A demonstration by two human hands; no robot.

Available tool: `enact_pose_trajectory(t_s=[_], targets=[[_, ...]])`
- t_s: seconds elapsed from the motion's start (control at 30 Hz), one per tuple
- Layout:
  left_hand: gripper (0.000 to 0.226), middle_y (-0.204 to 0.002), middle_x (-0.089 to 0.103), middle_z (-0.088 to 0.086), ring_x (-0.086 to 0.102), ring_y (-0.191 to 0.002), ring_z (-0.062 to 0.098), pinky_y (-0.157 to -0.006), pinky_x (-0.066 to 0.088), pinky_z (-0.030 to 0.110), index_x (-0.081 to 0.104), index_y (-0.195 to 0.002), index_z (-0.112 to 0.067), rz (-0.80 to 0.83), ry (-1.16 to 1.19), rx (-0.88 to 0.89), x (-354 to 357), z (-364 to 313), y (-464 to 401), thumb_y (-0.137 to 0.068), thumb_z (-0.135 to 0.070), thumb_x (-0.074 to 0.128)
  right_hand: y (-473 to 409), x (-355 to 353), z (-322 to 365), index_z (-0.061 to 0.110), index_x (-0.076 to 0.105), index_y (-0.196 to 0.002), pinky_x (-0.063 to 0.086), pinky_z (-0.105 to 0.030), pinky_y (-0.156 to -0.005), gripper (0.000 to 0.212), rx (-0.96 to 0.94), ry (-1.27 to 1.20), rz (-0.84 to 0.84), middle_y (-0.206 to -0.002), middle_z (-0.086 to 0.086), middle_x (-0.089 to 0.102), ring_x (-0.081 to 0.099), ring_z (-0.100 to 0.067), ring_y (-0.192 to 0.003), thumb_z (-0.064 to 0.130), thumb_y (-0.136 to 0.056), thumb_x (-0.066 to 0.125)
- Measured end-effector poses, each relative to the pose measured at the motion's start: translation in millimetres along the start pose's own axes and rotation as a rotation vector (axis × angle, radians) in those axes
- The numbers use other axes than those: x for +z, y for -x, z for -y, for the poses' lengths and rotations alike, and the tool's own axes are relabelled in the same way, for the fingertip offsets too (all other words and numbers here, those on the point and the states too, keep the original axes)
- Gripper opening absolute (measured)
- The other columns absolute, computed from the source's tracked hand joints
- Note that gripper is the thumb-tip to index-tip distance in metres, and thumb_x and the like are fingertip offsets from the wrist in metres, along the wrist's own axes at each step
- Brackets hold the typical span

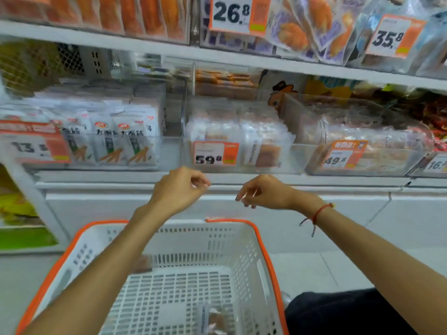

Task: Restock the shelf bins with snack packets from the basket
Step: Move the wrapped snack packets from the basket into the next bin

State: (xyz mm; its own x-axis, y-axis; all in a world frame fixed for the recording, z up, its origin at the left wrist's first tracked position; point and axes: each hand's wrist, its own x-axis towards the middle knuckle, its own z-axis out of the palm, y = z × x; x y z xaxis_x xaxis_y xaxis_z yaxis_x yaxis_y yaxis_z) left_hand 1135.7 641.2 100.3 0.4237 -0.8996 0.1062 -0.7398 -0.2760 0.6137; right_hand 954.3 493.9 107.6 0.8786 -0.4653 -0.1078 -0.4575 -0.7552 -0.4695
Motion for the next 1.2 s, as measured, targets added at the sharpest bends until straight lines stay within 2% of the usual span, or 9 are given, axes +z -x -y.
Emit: enact_pose_trajectory(t_s=[0.17,0.27,0.37,0.47,0.53,0.63,0.83,1.03,1.2], targets=[[0.008,-0.095,0.073,-0.001,0.067,-0.089,0.020,-0.082,0.054,0.031,0.070,-0.077,-0.034,0.311,0.192,-0.285,76,79,36,-0.079,-0.027,0.066,5,104,-8,0.009,0.072,-0.104,0.051,-0.018,-0.071,0.024,0.189,-0.007,0.314,-0.094,-0.014,0.073,0.061,-0.001,-0.057,0.002,-0.086,0.057],[0.018,-0.114,0.067,0.010,0.065,-0.094,0.022,-0.070,0.053,0.029,0.070,-0.106,-0.012,0.462,0.319,-0.492,132,111,60,-0.091,-0.014,0.061,5,168,-17,0.010,0.069,-0.112,0.050,-0.027,-0.084,0.024,0.271,0.046,0.480,-0.112,-0.015,0.068,0.067,-0.025,-0.096,0.010,-0.090,0.057],[0.028,-0.127,0.059,0.011,0.060,-0.105,0.025,-0.085,0.047,0.036,0.060,-0.122,-0.004,0.596,0.444,-0.776,180,135,83,-0.096,-0.013,0.054,4,230,-33,0.014,0.060,-0.125,0.042,-0.037,-0.101,0.031,0.355,0.109,0.617,-0.138,-0.012,0.050,0.051,-0.030,-0.121,0.018,-0.095,0.053],[0.018,-0.114,0.057,0.008,0.057,-0.090,0.020,-0.080,0.039,0.031,0.060,-0.110,-0.008,0.652,0.471,-0.860,220,158,94,-0.099,-0.011,0.046,3,280,-51,0.015,0.036,-0.144,0.036,-0.042,-0.108,0.051,0.436,0.113,0.697,-0.151,-0.012,0.031,0.039,-0.032,-0.132,0.027,-0.096,0.052],[0.019,-0.114,0.054,0.008,0.056,-0.090,0.020,-0.081,0.039,0.029,0.059,-0.108,-0.008,0.649,0.466,-0.873,244,173,99,-0.100,-0.008,0.041,3,304,-60,0.013,0.022,-0.149,0.031,-0.045,-0.111,0.071,0.436,0.129,0.663,-0.155,-0.010,0.021,0.031,-0.031,-0.138,0.040,-0.093,0.056],[0.049,-0.150,0.032,0.010,0.049,-0.123,0.033,-0.091,0.045,0.032,0.032,-0.145,-0.007,0.628,0.405,-0.862,275,189,110,-0.097,-0.005,0.041,5,330,-70,0.014,0.016,-0.150,0.030,-0.046,-0.111,0.075,0.403,0.167,0.574,-0.157,-0.005,0.015,0.025,-0.029,-0.140,0.041,-0.092,0.056],[0.043,-0.139,0.043,0.008,0.057,-0.110,0.023,-0.089,0.048,0.031,0.048,-0.132,-0.015,0.489,0.379,-0.794,303,190,137,-0.091,-0.019,0.061,4,349,-86,0.016,0.053,-0.114,0.041,-0.034,-0.091,0.037,0.306,0.171,0.372,-0.129,-0.005,0.042,0.046,-0.025,-0.115,0.027,-0.081,0.066],[0.036,-0.134,0.048,0.006,0.054,-0.116,0.022,-0.087,0.045,0.026,0.052,-0.127,-0.009,0.448,0.520,-0.727,288,191,128,-0.093,-0.021,0.059,-7,334,-90,0.022,0.061,-0.075,0.057,-0.038,-0.079,0.022,0.435,-0.500,0.284,-0.075,-0.001,0.070,0.069,-0.016,-0.073,0.003,-0.082,0.068],[0.031,-0.120,0.051,-0.002,0.050,-0.113,0.015,-0.082,0.042,0.021,0.049,-0.126,-0.012,0.452,0.771,-0.744,223,202,107,-0.096,-0.020,0.053,-35,302,-70,0.010,0.070,-0.093,0.053,-0.031,-0.082,0.019,0.493,-0.773,0.107,-0.092,-0.002,0.069,0.066,-0.016,-0.086,0.007,-0.075,0.078]])
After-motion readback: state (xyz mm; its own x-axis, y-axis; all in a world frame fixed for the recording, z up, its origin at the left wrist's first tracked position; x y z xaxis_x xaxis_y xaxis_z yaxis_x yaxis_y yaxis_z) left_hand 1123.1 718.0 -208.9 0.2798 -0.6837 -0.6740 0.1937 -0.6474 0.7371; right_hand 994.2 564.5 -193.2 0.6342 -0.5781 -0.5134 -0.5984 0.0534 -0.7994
